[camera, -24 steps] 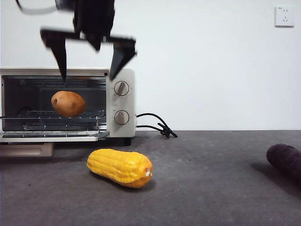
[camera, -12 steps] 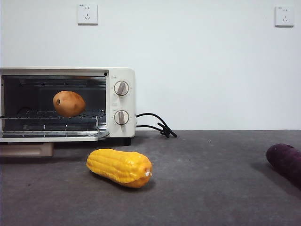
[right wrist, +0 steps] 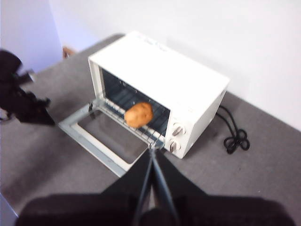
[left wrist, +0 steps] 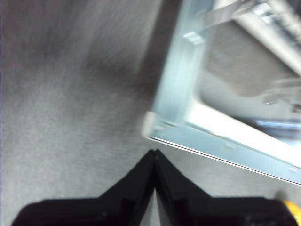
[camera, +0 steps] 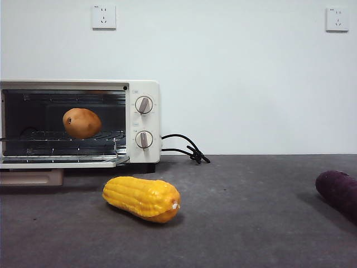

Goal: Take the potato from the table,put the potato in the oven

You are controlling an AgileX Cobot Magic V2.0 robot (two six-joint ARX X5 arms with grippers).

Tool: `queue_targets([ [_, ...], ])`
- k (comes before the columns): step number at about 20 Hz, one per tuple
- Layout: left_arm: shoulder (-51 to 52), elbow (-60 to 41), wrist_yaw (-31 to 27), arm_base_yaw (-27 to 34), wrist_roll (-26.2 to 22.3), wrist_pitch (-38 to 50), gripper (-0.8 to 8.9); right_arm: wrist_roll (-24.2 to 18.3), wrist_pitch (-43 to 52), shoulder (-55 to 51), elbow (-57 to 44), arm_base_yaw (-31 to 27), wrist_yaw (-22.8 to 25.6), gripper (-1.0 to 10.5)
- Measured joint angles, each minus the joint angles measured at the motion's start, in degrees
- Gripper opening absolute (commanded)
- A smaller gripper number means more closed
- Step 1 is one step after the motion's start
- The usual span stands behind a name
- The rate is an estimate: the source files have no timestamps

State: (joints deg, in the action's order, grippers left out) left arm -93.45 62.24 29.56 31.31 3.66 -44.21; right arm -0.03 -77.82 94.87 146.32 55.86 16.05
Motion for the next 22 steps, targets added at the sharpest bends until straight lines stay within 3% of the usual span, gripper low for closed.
queue_targets([
  [4,-5.0,0.0,-0.9,0.1,0.0,0.9,-0.07,0.0,0.0,-7.0,-4.2,0.0,-0.2,-0.1],
  [12,-7.0,0.0,3.1,0.1,0.1,4.6,-0.07,0.7,0.0,-22.1,-24.9,0.0,0.9,-0.1],
  [17,-7.1,0.0,4.5,0.3,0.5,5.0,-0.07,3.5,0.0,-29.7,-28.4,0.0,6.5,-0.1],
  [22,-7.2,0.0,7.2,0.7,0.9,5.3,-0.07,6.6,0.0,-34.5,-29.0,0.0,6.6,-0.1],
])
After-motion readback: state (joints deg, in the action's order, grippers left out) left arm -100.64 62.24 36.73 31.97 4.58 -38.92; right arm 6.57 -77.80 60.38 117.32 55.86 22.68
